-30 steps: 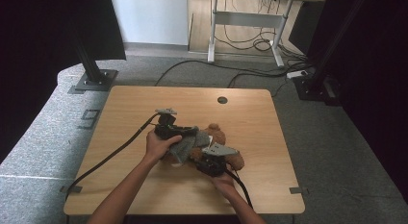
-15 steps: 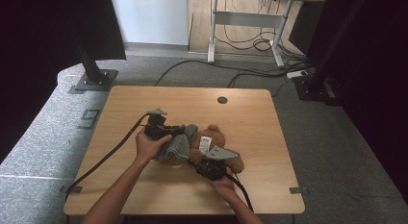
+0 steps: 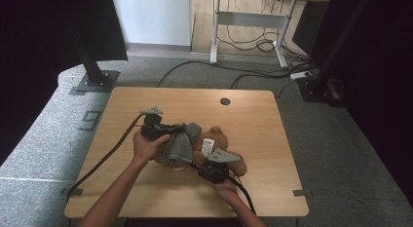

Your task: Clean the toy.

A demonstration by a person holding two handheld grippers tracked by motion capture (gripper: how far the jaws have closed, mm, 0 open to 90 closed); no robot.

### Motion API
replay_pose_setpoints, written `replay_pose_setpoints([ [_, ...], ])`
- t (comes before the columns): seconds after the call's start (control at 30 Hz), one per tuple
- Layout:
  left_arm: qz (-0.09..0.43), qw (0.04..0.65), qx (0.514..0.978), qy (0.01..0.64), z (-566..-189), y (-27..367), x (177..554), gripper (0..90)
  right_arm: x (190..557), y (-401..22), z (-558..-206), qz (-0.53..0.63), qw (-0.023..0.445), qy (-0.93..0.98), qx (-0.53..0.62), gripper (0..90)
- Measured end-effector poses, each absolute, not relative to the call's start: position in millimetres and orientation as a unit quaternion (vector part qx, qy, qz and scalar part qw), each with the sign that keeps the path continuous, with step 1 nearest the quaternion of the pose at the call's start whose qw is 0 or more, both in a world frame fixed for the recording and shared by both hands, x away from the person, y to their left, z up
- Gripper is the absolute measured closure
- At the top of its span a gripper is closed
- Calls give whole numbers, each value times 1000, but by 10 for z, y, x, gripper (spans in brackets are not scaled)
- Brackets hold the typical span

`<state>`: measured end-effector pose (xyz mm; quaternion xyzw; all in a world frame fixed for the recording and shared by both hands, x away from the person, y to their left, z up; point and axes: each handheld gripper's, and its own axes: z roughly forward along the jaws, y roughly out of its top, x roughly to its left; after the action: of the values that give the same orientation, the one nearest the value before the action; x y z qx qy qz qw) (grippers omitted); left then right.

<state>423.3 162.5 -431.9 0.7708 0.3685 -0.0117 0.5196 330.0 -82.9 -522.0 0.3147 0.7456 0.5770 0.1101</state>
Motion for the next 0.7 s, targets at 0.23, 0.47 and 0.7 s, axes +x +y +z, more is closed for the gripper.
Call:
replay_pose_setpoints([
  [0.23,-41,513,785,345,-4296,1266,4315,813,3317,-815,-5211,577,109,744,317,734],
  [0.47,-50,502,802,320,-4265,935,4300,811,3343,-817,-5208,578,108,743,320,734],
  [0.7,-22,480,817,319,-4284,827,4290,811,3351,-821,-5210,578,108,742,322,733],
])
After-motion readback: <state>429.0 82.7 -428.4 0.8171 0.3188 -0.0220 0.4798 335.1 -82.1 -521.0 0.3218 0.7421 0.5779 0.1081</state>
